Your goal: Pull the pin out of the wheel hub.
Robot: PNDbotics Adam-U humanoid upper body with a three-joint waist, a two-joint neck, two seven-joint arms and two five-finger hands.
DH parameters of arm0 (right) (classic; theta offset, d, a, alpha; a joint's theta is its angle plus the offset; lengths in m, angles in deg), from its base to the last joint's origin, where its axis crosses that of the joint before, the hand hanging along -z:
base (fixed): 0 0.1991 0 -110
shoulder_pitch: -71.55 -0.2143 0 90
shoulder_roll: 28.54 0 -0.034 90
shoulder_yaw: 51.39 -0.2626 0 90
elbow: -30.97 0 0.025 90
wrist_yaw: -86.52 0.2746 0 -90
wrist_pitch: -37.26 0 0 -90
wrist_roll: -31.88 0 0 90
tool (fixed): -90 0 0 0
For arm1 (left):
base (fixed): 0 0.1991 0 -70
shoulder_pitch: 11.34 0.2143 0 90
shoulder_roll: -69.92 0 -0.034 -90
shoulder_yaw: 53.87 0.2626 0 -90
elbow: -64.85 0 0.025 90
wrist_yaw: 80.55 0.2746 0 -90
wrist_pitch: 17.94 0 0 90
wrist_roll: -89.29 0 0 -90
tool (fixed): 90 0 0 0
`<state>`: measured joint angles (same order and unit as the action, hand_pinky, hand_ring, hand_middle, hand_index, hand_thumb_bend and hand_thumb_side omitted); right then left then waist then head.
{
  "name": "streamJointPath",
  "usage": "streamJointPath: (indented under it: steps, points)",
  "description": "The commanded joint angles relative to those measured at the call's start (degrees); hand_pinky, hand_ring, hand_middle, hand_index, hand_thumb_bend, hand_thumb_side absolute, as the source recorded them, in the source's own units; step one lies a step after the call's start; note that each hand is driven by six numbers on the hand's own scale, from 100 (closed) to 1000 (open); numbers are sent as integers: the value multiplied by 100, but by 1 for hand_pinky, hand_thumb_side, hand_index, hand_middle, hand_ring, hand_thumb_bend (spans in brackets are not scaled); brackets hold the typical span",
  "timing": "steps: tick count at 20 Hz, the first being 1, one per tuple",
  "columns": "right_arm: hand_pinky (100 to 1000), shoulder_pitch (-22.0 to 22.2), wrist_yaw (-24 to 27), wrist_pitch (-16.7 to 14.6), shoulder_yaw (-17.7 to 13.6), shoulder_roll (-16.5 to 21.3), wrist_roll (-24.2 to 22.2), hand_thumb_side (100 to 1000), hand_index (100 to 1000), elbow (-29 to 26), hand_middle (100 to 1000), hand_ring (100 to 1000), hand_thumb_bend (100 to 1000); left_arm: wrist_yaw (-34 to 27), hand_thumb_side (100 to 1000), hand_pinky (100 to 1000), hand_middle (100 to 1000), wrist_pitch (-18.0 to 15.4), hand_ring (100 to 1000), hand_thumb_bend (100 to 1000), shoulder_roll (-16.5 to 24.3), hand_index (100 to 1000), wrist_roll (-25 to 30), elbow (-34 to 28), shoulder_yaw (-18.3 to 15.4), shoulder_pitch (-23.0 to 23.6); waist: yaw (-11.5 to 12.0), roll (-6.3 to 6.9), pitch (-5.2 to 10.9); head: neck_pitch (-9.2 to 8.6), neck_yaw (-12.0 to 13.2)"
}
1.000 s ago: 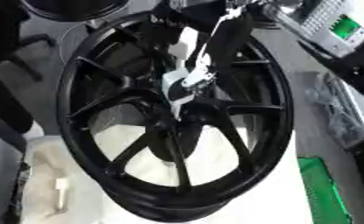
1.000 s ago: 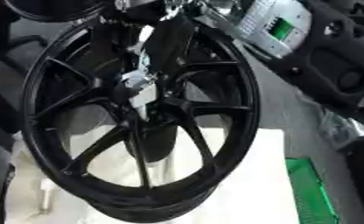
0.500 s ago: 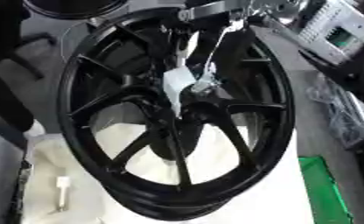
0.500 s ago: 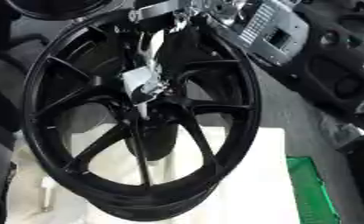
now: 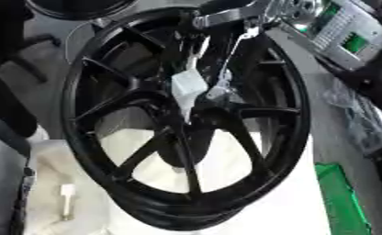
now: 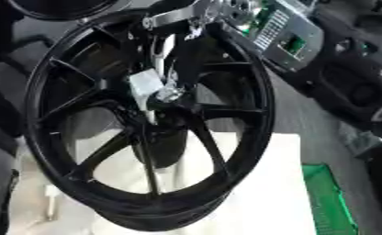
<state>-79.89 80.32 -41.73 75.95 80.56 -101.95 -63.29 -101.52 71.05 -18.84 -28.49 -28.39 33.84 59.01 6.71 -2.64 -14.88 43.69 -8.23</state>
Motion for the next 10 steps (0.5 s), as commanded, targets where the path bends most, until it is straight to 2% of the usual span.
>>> streamJointPath:
  steps: [1,10]
  points:
    - [819,-56,-64,-46,-100,115,6,288,844,52,786,800,513,-2,703,678,729,-17,717,386,174,761,18,-97,-13,-93,10,27,96,-3,-2]
    - [811,-14,-110,-56,-81,35,0,280,826,174,768,781,511,-6,701,678,729,-16,716,386,161,761,23,-110,-9,-121,38,34,78,-12,-4]
